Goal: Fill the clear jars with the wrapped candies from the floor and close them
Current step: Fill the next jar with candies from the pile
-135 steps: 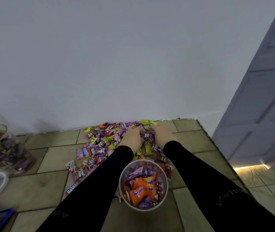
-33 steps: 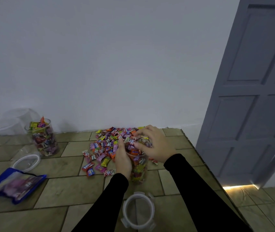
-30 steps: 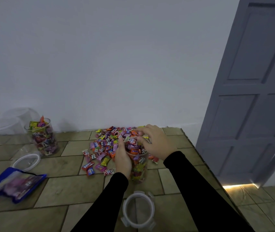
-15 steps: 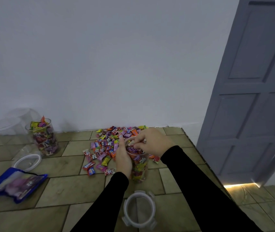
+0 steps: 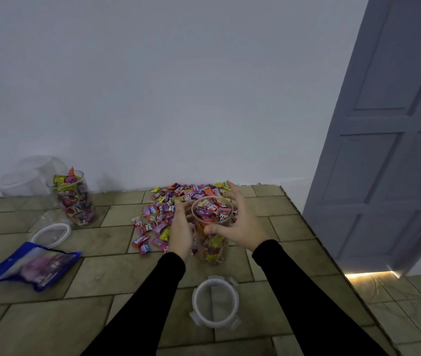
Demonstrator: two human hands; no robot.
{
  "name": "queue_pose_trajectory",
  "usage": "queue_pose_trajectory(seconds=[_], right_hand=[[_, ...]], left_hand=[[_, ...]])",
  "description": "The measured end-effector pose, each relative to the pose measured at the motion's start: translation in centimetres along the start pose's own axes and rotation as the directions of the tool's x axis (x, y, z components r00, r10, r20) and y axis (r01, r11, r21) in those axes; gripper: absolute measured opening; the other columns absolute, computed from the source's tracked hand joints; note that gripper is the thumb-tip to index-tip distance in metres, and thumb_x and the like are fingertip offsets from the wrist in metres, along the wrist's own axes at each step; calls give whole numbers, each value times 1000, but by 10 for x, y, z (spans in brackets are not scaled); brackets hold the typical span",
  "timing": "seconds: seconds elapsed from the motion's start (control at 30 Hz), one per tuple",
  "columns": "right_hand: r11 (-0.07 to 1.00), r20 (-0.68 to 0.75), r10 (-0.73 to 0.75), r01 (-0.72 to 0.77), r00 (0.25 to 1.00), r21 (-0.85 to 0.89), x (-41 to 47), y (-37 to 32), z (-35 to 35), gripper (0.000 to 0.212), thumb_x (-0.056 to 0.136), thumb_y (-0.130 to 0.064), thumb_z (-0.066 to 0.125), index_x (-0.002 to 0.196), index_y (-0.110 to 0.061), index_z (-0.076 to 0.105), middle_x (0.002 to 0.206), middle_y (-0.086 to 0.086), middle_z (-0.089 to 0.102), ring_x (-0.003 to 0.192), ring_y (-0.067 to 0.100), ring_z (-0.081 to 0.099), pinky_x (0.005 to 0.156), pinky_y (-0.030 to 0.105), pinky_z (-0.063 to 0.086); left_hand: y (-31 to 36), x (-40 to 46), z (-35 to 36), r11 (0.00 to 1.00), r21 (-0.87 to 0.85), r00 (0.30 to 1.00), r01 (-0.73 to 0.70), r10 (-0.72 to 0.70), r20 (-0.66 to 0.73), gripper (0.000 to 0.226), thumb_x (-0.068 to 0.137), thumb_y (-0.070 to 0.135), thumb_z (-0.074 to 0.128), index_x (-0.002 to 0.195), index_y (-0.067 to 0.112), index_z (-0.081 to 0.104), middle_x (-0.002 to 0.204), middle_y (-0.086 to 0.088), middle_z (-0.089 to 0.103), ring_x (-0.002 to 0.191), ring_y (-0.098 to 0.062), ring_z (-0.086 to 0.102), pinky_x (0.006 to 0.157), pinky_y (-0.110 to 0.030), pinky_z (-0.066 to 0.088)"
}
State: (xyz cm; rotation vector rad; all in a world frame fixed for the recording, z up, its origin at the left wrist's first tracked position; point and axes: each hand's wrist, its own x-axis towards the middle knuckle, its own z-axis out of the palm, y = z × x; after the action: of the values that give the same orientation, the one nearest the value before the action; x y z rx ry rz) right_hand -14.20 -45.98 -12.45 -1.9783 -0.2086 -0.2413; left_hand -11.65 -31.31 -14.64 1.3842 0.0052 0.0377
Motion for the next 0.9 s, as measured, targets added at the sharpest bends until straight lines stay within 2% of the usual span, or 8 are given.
queue_pose_trajectory(seconds=[0.1, 0.17, 0.3, 0.43, 0.57, 0.7, 0.8, 0.9], right_hand=[[996, -30, 63, -61, 998, 66, -5, 11, 17, 130, 42, -67, 85, 148, -38, 15, 144, -5, 42, 131, 10, 44, 108, 40, 41], [994, -55, 76, -72, 996, 82, -7, 14, 25, 121, 46, -62, 85, 146, -31, 24, 139, -6, 47, 127, 9, 48, 107, 39, 43], [992, -124, 81, -68, 989, 103, -10, 14, 34, 94, 56, -46, 89, 135, -25, 42, 125, -10, 55, 116, 7, 53, 101, 31, 47], [992, -143, 102, -90, 985, 90, -11, 11, 38, 94, 56, -49, 89, 134, -27, 42, 125, -11, 56, 113, 6, 53, 97, 25, 48], [991, -152, 111, -98, 982, 90, -14, 9, 38, 93, 55, -48, 90, 133, -25, 43, 124, -10, 56, 112, 5, 54, 92, 19, 46], [989, -172, 122, -105, 978, 102, -14, 6, 35, 91, 55, -41, 92, 131, -22, 45, 123, -8, 57, 111, 8, 54, 87, 17, 45], [993, -158, 90, -76, 983, 93, -14, 3, 36, 92, 53, -44, 91, 130, -24, 47, 123, -9, 57, 113, 7, 54, 92, 20, 47], [995, -137, 43, -29, 990, 99, -10, -8, 37, 88, 56, -40, 91, 131, -23, 47, 121, -10, 58, 111, 5, 55, 89, 12, 44]], left_hand=[[1, -5, -21, 915, 401, 995, 45, -7, -95, 27, 102, 27, 40, 112, 14, 61, 113, -6, 64, 102, -20, 59, 84, -35, 49], [0, -8, -34, 767, 637, 994, 77, -105, 6, 19, 96, 18, 48, 101, 12, 66, 98, -5, 66, 88, -20, 58, 70, -30, 43], [2, -26, -39, 542, 838, 905, -63, -323, 276, 22, 80, 31, 67, 76, 9, 64, 72, -3, 60, 70, -20, 54, 61, -30, 39], [-1, -41, -30, 258, 950, 821, -174, -496, 285, 34, 78, 41, 75, 82, 7, 66, 84, -9, 66, 77, -20, 60, 68, -34, 46], [-8, -47, -28, 262, 949, 863, -176, -422, 277, 18, 81, 22, 73, 83, 5, 65, 100, -20, 69, 79, -24, 60, 76, -40, 53], [-4, -49, -33, 269, 953, 883, -143, -401, 245, 24, 82, 29, 74, 93, 8, 69, 101, -9, 69, 90, -21, 63, 81, -36, 52], [5, -45, -44, 268, 958, 909, -101, -366, 198, 17, 86, 23, 69, 98, 11, 71, 104, -5, 70, 85, -18, 63, 70, -26, 49], [20, -40, -59, 262, 962, 937, -75, -312, 158, 15, 88, 20, 67, 98, 9, 71, 94, -8, 69, 75, -18, 63, 60, -23, 43]])
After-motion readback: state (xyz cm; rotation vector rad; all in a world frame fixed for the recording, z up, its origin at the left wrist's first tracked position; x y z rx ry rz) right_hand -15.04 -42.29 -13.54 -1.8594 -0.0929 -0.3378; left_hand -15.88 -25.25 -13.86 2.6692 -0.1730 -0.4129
